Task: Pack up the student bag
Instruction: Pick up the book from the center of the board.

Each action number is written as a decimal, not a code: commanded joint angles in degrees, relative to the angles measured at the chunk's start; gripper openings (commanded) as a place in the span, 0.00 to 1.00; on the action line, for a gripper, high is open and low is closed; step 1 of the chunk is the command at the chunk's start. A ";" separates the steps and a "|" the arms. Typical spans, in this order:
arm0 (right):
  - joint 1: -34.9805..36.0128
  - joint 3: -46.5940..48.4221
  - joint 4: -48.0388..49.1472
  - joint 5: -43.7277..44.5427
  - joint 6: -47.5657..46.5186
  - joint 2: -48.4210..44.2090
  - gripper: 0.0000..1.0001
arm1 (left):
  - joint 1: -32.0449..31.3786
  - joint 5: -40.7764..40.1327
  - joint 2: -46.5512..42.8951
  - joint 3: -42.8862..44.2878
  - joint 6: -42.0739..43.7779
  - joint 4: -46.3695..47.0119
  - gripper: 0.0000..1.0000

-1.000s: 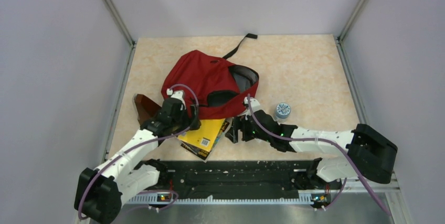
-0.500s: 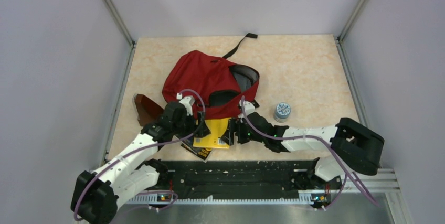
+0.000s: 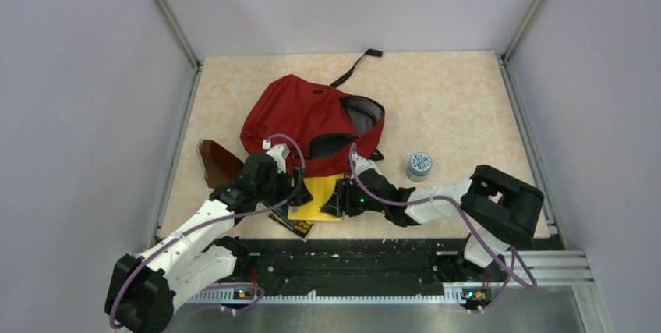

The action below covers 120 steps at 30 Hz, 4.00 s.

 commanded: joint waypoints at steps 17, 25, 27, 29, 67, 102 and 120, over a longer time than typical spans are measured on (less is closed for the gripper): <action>1.01 -3.80 -15.60 1.44 -3.21 -25.50 0.00 | -0.51 -7.20 -2.10 23.65 11.36 -8.16 0.91; 1.00 -5.22 -35.09 10.56 -3.57 -44.66 0.00 | -0.51 -3.15 9.59 37.81 17.10 -6.65 0.91; 1.03 -4.54 -39.66 13.36 -3.73 -48.91 0.00 | -0.52 -1.24 12.74 39.38 18.38 -4.15 0.92; 1.00 -3.62 -44.14 16.38 -4.12 -53.31 0.00 | -0.46 -0.54 16.20 40.87 17.46 -2.53 0.92; 1.07 -2.92 -49.12 20.88 -8.37 -52.45 0.00 | -6.30 -27.49 39.08 61.43 32.53 -13.28 0.00; 0.97 12.64 -42.54 39.41 -21.05 -56.31 0.00 | 14.14 6.75 16.16 45.51 16.56 3.43 0.00; -16.43 15.70 -3.77 16.71 -24.38 -26.32 0.00 | 12.48 12.59 17.12 42.52 16.40 5.47 0.00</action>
